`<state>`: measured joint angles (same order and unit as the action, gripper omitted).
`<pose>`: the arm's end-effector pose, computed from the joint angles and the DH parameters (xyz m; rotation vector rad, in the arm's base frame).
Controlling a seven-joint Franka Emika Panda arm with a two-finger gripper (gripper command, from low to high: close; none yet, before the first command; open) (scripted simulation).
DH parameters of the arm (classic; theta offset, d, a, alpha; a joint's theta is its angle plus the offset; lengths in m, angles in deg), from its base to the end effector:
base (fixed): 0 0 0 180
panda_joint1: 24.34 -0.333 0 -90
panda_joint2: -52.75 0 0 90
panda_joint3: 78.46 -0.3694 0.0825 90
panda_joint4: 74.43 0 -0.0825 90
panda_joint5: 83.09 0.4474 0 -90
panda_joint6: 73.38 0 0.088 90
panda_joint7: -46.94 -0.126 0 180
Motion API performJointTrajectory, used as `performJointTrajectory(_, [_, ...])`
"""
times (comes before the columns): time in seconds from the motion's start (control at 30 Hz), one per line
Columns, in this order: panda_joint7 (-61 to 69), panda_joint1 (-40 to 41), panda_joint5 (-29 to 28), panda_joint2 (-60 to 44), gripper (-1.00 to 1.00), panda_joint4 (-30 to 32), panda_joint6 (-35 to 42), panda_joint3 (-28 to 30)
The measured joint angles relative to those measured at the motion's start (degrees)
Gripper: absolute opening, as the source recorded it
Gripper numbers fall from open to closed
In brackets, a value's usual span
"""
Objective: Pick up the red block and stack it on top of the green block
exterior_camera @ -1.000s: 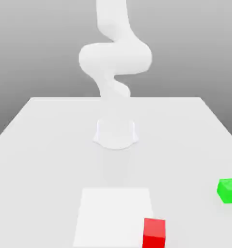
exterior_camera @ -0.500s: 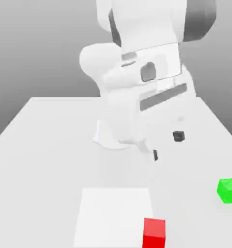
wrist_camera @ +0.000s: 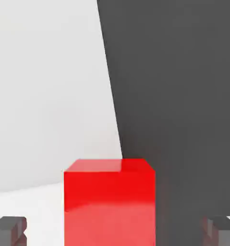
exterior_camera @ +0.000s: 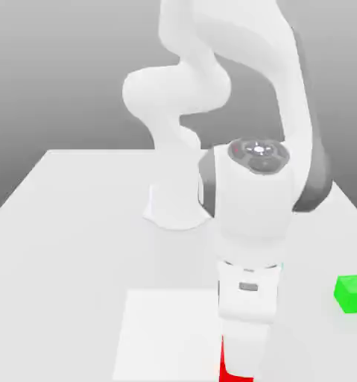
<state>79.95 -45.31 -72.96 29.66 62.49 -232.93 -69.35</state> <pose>0.5300 0.0980 0.1246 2.9863 0.9729 0.0025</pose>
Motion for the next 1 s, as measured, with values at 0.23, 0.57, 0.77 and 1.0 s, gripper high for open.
performJointTrajectory(0.23, [0.16,0.12,0.14,-0.44,-1.0,-0.07,-0.23,-0.16])
performJointTrajectory(0.57, [-4.25,-10.54,-6.44,12.51,-1.0,3.94,9.18,-5.15])
performJointTrajectory(0.77, [-6.92,-20.0,-10.84,15.89,-1.0,6.62,9.05,-13.15])
performJointTrajectory(1.0, [-7.87,-21.39,-12.22,8.95,1.0,6.48,2.2,-12.58])
